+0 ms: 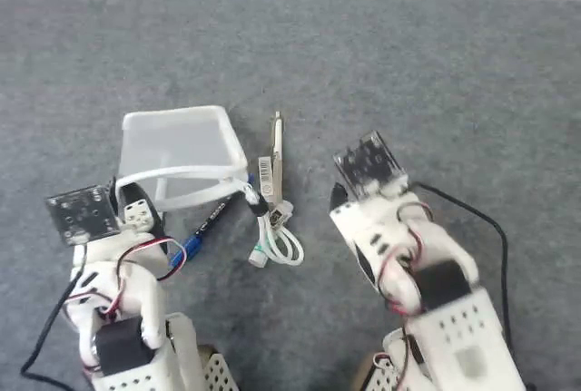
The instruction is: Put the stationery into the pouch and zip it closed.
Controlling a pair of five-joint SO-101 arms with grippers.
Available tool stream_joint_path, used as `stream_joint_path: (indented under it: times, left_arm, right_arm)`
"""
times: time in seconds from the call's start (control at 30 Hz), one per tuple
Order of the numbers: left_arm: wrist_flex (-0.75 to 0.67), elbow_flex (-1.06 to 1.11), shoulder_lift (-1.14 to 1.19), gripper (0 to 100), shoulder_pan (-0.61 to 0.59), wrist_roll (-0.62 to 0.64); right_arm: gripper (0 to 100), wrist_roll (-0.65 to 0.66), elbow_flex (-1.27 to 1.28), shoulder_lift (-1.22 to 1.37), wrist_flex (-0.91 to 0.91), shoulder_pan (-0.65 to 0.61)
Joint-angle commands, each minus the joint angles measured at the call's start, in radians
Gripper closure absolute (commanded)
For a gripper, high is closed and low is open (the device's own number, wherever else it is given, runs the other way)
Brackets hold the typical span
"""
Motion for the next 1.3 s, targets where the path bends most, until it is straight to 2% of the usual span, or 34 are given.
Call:
stream_joint_path:
  times: [0.0,0.13,0.5,0.83,1.13,1.27]
  left_arm:
    - [-0.003,-0.059,-0.014,99,-0.026,0.021]
    - [0.002,-0.058,-0.015,99,-0.032,0.031]
    - [-0.002,-0.048,-0.017,99,-0.032,0.032]
    - [-0.003,-0.039,-0.017,99,-0.032,0.029]
    - [-0.003,-0.039,-0.017,99,-0.034,0.028]
    - [-0.003,-0.039,-0.017,99,-0.034,0.028]
  right_arm:
    - [82.0,-0.034,-0.121,0.174,-0.047,0.008]
    - [82.0,-0.038,-0.229,0.328,-0.041,0.005]
    - [82.1,-0.041,-0.539,0.728,-0.050,-0.131]
    - [81.8,-0.307,-0.968,1.187,-0.050,-0.163]
    - [81.8,-0.407,-1.224,1.526,-0.050,-0.163]
    - [81.8,-0.411,-1.284,1.639,-0.050,-0.159]
